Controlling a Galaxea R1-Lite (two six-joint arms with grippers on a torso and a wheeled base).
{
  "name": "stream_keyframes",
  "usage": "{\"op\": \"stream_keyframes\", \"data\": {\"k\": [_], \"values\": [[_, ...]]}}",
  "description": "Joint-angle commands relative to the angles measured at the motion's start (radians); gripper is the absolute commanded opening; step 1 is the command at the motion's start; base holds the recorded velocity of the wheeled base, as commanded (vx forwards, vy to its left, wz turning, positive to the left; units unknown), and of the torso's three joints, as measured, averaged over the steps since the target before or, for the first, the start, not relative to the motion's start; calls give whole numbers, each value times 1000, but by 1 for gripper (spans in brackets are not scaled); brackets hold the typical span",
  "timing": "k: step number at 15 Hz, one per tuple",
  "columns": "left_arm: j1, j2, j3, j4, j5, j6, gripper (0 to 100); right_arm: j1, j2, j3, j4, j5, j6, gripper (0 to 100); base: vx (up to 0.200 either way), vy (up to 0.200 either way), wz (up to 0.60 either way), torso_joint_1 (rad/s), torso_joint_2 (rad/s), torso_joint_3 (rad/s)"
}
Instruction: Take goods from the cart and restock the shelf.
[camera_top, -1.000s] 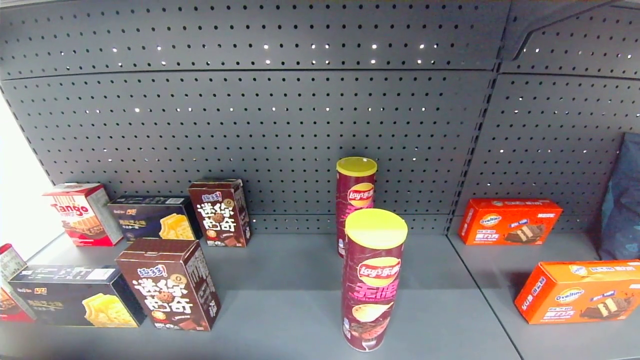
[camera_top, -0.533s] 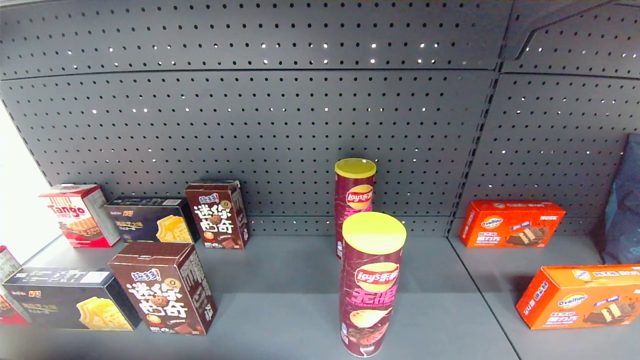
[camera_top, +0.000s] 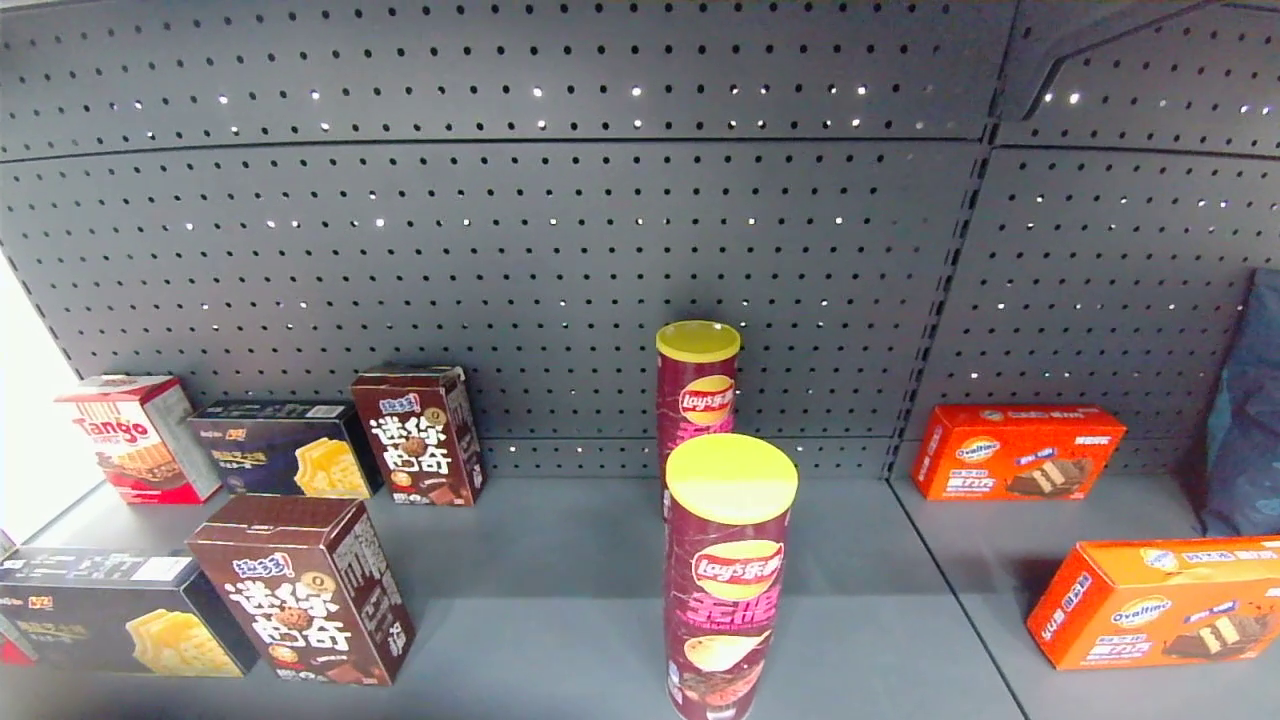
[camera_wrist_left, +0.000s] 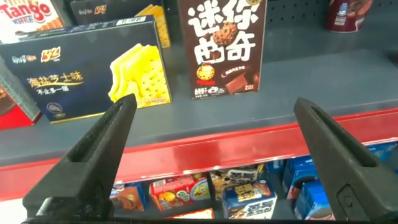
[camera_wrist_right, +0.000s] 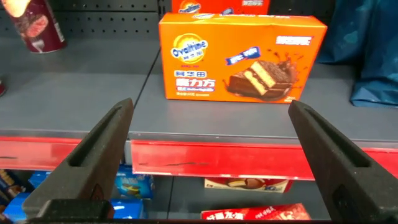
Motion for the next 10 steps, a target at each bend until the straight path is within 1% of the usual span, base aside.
{"op": "stream_keyframes", "data": {"k": [1,2,8,9,10], "values": [[2,0,0,0,9,-2,100,0,0,0,0,1,-1,100,0,-200,0,2,-2,-2],[2,0,0,0,6,-1,100,0,0,0,0,1,-1,100,0,-200,0,12,7,2],[0,0,0,0,7,-4,100,0,0,0,0,1,-1,100,0,0,0,0,0,0],[2,0,0,0,6,-4,100,0,0,0,0,1,-1,100,-200,0,0,2,7,7],[0,0,0,0,6,-4,100,0,0,0,0,1,-1,100,0,0,0,0,0,0]]}}
